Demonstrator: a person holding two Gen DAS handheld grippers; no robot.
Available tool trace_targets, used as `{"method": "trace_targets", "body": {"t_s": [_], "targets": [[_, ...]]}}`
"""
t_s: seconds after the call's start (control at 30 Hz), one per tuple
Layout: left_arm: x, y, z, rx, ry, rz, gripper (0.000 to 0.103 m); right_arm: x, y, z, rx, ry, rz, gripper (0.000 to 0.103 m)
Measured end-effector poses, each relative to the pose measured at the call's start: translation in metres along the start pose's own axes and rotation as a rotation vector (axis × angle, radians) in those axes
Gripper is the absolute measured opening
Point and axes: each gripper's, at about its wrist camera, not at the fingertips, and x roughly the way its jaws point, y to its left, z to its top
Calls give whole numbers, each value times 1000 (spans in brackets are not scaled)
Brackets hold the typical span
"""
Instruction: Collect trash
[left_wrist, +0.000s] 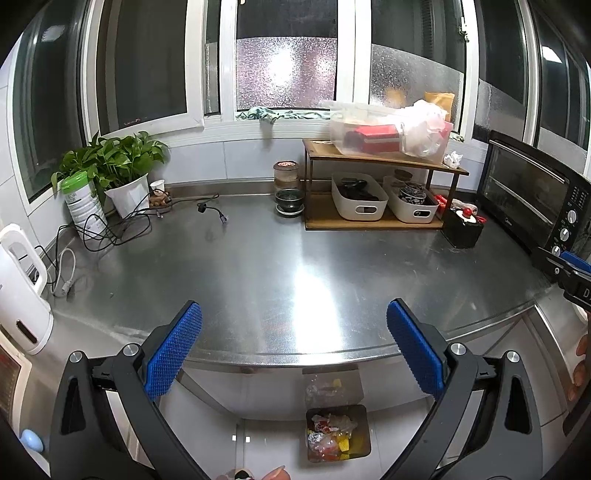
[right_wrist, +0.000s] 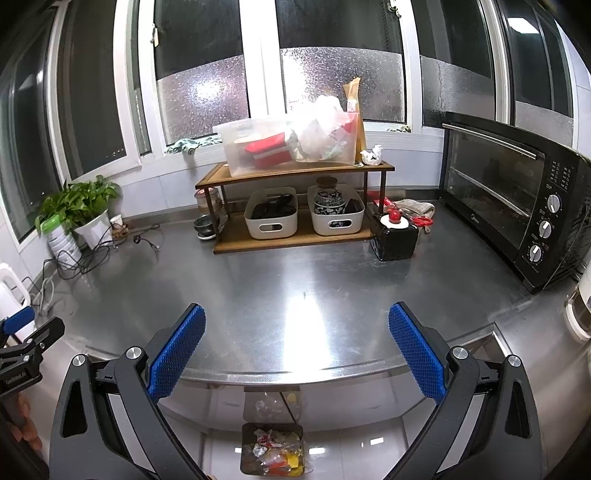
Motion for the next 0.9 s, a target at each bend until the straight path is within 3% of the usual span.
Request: {"method": "trace_targets", "body": {"t_s": [0.9], "targets": [[-6,0,3,2,-24,-1,95,-4,-1,3,14,1,10,100]]}}
